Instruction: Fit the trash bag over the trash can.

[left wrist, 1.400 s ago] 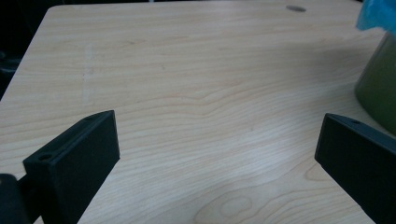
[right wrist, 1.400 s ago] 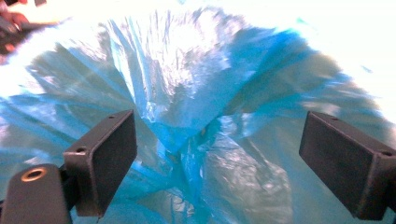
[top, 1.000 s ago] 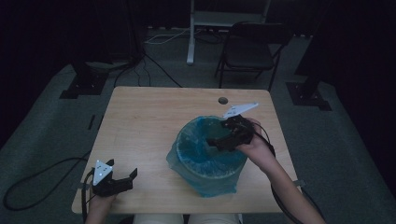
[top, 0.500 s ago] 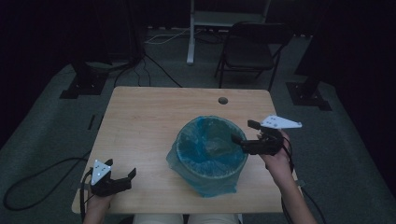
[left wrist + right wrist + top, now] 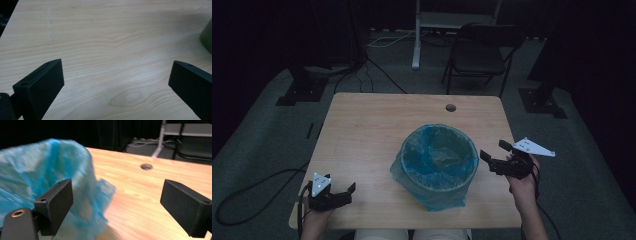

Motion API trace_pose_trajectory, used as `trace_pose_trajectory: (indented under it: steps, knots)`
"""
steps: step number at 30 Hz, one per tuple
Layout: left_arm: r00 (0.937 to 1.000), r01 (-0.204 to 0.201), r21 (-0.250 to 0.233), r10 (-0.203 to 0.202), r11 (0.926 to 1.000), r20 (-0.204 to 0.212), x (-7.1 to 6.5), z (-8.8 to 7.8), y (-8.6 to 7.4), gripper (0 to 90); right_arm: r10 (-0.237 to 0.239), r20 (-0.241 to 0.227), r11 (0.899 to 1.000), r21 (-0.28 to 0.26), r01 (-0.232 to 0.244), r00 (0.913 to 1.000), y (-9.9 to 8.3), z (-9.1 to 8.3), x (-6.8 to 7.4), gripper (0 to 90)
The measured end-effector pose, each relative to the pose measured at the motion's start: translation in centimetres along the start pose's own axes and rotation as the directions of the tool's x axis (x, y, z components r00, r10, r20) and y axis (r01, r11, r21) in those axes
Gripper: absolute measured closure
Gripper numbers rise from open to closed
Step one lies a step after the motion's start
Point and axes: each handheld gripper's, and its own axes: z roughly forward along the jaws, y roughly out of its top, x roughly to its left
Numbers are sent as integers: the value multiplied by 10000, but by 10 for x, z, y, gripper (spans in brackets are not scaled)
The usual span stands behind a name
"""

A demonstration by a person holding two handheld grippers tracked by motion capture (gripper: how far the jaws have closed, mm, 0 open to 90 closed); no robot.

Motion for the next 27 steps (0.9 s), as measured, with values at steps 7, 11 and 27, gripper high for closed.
trace_pose_trajectory:
  steps: [7, 11, 27]
  knots:
    - [9996, -10, 221, 17, 9998, -290, 2, -2, -1, 6, 613, 561, 9976, 285, -630, 9965, -32, 0, -17, 107]
    - [9986, -413, 209, 419, 9989, -334, 2, -3, -4, 6, 905, 895, 9947, 407, -945, 9919, -54, 2, -24, 107]
    - [9957, 2, 409, 36, 9992, -930, 22, -25, -16, 6, 1674, 1953, 9781, 900, -1876, 9664, -114, -9, -45, 107]
